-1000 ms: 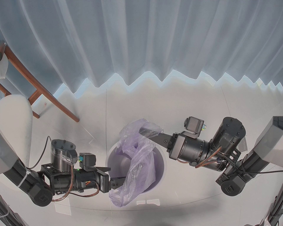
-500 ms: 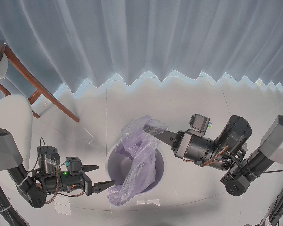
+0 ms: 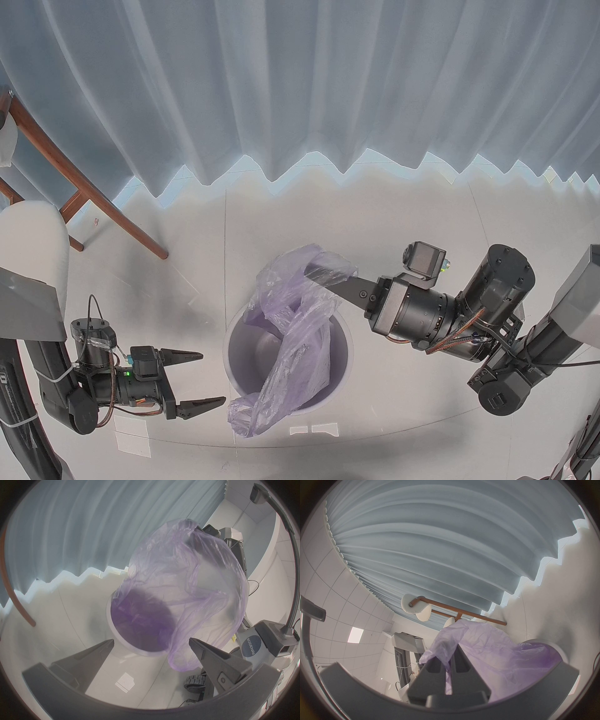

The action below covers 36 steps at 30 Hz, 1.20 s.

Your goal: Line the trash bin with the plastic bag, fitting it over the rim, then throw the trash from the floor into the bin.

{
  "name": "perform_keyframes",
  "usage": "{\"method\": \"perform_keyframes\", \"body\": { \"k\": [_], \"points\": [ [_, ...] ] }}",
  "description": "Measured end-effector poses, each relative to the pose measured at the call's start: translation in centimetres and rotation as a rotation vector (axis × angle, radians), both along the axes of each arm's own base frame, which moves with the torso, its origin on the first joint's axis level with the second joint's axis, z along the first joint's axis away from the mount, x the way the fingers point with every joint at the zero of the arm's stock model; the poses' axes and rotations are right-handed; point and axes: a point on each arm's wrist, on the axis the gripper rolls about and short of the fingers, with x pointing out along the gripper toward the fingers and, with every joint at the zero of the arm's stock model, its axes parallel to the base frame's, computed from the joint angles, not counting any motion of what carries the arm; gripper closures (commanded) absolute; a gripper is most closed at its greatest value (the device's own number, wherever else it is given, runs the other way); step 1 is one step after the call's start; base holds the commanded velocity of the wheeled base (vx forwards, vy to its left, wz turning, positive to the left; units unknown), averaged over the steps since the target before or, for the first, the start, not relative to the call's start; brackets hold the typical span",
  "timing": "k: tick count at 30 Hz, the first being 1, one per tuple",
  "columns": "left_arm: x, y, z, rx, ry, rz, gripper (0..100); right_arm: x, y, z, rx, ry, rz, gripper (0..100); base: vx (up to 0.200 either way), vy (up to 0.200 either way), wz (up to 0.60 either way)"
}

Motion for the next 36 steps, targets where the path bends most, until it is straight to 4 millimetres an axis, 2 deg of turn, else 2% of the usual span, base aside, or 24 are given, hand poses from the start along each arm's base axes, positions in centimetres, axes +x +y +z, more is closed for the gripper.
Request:
{"method": "perform_keyframes", "body": {
  "k": [9,20,25,26,30,36],
  "points": [
    [0.6,-1.5,-1.3,0.002,0.026,-0.059,0,0.0,0.0,-0.1,-0.001,0.002,0.000,100,0.000,0.000,0.00],
    [1.0,-3.9,-1.3,-0.001,0.024,-0.113,0,0.1,0.0,-0.2,-0.002,0.004,0.000,100,0.000,0.000,0.00],
    [1.8,-6.0,-0.9,-0.022,0.023,-0.131,0,0.1,0.0,-0.2,-0.003,0.005,0.000,100,0.000,0.000,0.00],
    [1.9,-6.6,-0.8,-0.023,0.019,-0.134,100,0.0,0.0,-0.2,-0.003,0.005,0.000,100,0.000,0.000,0.00],
    [2.1,-7.6,-0.8,-0.025,0.009,-0.149,100,0.0,-0.1,-0.2,-0.002,0.004,-0.002,100,0.000,0.000,0.00],
    [2.1,-7.6,-0.9,-0.023,0.011,-0.150,100,0.0,-0.1,-0.1,-0.001,0.002,-0.003,100,0.000,0.000,0.00]
  ]
}}
